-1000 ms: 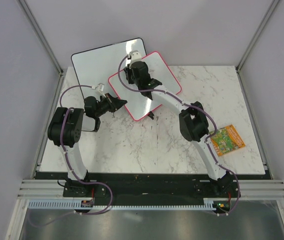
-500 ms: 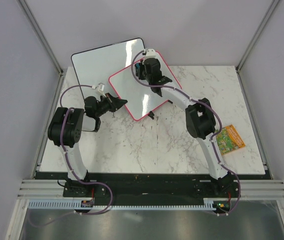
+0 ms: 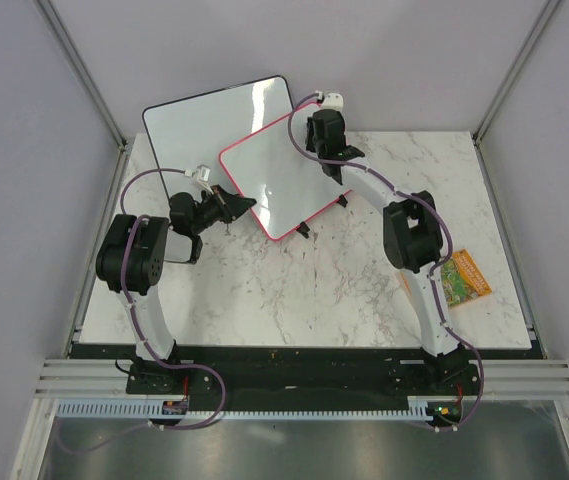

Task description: Erase the whiteboard

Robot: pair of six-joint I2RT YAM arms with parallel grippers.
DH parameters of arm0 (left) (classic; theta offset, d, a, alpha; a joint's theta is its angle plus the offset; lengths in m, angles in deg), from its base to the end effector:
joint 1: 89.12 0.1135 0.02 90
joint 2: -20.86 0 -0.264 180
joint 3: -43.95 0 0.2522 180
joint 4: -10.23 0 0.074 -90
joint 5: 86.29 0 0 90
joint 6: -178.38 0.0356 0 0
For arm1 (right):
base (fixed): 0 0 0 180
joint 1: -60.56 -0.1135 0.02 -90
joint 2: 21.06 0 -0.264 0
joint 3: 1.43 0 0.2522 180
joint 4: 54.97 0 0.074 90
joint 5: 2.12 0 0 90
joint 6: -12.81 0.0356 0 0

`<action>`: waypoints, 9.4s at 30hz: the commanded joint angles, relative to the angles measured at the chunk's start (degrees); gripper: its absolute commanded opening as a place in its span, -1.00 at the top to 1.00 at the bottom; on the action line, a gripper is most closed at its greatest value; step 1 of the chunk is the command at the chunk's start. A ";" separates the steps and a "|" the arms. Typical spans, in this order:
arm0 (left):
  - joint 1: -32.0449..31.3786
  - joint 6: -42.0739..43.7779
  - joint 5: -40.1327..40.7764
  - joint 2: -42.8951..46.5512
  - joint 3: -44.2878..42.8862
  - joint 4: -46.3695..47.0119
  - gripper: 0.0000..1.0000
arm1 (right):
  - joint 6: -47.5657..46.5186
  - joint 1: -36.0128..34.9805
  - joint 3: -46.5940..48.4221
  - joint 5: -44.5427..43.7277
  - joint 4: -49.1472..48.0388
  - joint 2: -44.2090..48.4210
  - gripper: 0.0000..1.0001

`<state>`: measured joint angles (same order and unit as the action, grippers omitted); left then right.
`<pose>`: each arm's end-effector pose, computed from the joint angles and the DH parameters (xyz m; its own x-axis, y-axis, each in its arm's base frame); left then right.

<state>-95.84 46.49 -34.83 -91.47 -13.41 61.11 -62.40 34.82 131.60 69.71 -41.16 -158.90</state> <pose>0.3615 -0.0649 0.1439 -0.5260 -0.4639 -0.7129 0.4803 0.5297 -0.6991 0.5175 0.2372 0.2351 -0.3155 0.1172 -0.9417 -0.0682 0.9870 0.1456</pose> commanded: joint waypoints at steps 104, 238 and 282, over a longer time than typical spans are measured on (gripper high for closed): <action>-5.32 19.83 -4.08 3.61 -2.11 -3.64 0.96 | 4.46 2.62 3.16 4.73 12.15 -5.15 1.00; -7.78 24.57 -0.22 7.48 0.88 -5.49 0.96 | 2.70 -18.56 -51.85 -3.18 2.23 40.81 1.00; -7.52 18.60 0.40 11.79 2.81 -15.25 0.78 | 6.22 -17.42 -71.19 -5.73 10.14 53.82 -0.56</action>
<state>-102.73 63.60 -31.12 -78.73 -9.63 50.77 -53.98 17.34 58.64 66.98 -28.89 -106.55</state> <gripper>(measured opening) 0.110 0.757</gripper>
